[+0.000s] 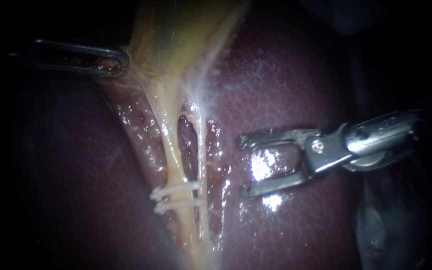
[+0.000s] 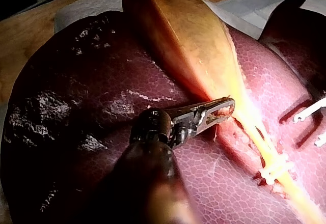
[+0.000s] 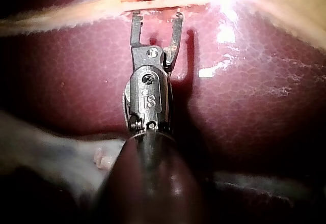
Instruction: Going back second clip left tube
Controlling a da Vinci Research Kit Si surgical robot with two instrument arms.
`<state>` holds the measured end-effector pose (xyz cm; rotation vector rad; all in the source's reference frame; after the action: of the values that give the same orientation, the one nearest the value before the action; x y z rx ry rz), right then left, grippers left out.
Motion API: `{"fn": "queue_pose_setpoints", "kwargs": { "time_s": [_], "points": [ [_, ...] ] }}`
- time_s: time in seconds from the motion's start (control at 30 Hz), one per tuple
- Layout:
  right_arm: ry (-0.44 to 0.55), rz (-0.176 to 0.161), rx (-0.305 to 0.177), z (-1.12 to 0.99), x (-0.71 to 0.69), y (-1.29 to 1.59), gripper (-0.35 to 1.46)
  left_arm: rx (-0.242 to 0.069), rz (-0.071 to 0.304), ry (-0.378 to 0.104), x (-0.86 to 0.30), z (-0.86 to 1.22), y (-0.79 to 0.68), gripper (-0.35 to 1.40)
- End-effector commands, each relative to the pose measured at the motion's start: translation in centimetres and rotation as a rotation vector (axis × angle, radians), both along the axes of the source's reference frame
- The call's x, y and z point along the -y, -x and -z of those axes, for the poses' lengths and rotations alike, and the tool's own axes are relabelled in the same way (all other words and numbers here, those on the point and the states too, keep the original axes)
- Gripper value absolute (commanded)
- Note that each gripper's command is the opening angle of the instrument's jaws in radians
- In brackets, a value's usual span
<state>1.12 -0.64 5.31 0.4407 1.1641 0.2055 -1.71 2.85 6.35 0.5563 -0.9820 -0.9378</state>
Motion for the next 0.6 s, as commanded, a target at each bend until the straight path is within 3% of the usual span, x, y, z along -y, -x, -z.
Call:
{"fn": "queue_pose_setpoints", "kwargs": {
  "time_s": [0.03,0.4,0.6],
  "points": [
    [0.002,-0.004,0.003,0.03,-0.02,0.04,0.5,0.0,0.0,0.0,0.0,0.0,0.01,-0.35],
    [0.017,-0.026,0.022,0.12,-0.06,0.23,0.5,-0.004,0.004,0.005,0.05,-0.05,0.06,-0.35],
    [0.018,-0.025,0.022,0.12,-0.04,0.24,0.5,-0.006,0.005,0.014,0.18,-0.23,0.23,-0.35]
  ]
}}
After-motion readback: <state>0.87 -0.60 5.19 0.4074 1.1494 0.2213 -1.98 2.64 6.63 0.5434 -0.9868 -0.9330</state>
